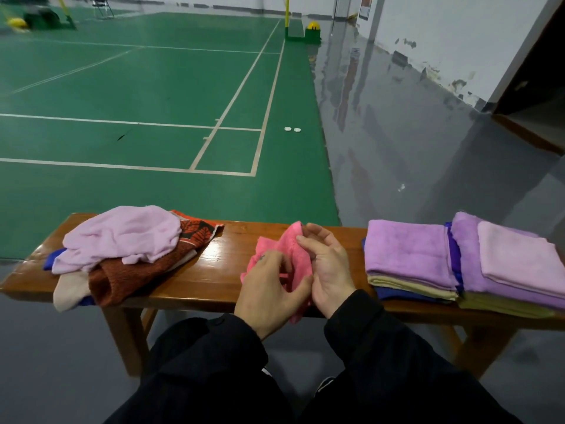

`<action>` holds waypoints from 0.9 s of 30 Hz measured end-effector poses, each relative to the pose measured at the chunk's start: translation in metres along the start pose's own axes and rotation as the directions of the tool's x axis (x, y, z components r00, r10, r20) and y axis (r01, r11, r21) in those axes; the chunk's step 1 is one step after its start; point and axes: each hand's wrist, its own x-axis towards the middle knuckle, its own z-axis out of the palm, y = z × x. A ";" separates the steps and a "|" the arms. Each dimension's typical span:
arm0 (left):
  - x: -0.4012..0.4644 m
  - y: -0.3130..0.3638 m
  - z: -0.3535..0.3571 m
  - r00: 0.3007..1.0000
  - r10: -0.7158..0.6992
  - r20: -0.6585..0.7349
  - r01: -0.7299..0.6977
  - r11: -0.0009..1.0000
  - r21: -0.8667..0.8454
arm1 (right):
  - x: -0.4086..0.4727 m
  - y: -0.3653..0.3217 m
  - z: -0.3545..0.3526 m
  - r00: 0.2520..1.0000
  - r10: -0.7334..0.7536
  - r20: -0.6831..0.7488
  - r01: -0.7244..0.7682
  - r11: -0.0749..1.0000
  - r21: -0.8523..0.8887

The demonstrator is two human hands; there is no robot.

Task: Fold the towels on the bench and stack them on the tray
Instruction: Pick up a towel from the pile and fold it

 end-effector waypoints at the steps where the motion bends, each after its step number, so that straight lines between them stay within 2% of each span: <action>1: -0.001 0.003 0.000 1.000 0.009 0.015 -0.009 1.000 0.018 | 0.000 0.000 0.001 1.000 -0.005 0.000 0.005 1.000 -0.009; 5: -0.007 0.009 0.003 0.990 -0.070 0.120 0.092 0.978 -0.185 | -0.002 -0.001 0.004 0.999 -0.037 0.006 0.037 0.998 -0.058; 10: -0.007 0.000 0.007 0.998 0.042 0.054 -0.045 0.997 0.063 | 0.001 -0.006 0.002 0.995 -0.096 -0.022 0.095 0.995 -0.033; 14: -0.002 -0.006 -0.004 0.998 0.041 0.045 -0.045 0.995 0.086 | 0.002 -0.014 -0.001 0.992 -0.124 -0.019 0.123 0.991 -0.062; 17: 0.007 -0.009 -0.015 0.994 -0.111 0.000 0.109 0.979 -0.171 | 0.001 -0.014 -0.006 0.983 -0.180 -0.049 0.167 0.966 -0.198; 20: 0.017 0.006 -0.028 0.972 -0.212 -0.104 0.146 0.886 -0.441 | 0.002 -0.009 -0.017 0.953 -0.280 -0.116 0.188 0.846 -0.498; 22: 0.025 0.011 -0.035 0.969 -0.231 -0.090 0.154 0.847 -0.508 | -0.001 -0.005 -0.024 0.936 -0.352 -0.012 0.263 0.722 -0.640; 24: 0.034 0.012 -0.038 0.976 -0.216 -0.011 0.181 0.843 -0.506 | -0.001 -0.003 -0.030 0.885 -0.379 0.271 0.448 0.531 -0.719; 25: 0.039 0.012 -0.040 0.980 -0.199 0.012 0.179 0.851 -0.493 | 0.001 -0.002 -0.032 0.857 -0.298 0.421 0.515 0.471 -0.716; 26: 0.041 0.015 -0.043 0.983 -0.181 0.039 0.176 0.853 -0.492 | 0.002 -0.002 -0.032 0.840 -0.157 0.519 0.529 0.445 -0.722; 27: 0.042 0.023 -0.046 0.984 -0.156 0.081 0.176 0.842 -0.510 | 0.003 -0.001 -0.031 0.836 -0.010 0.549 0.497 0.440 -0.748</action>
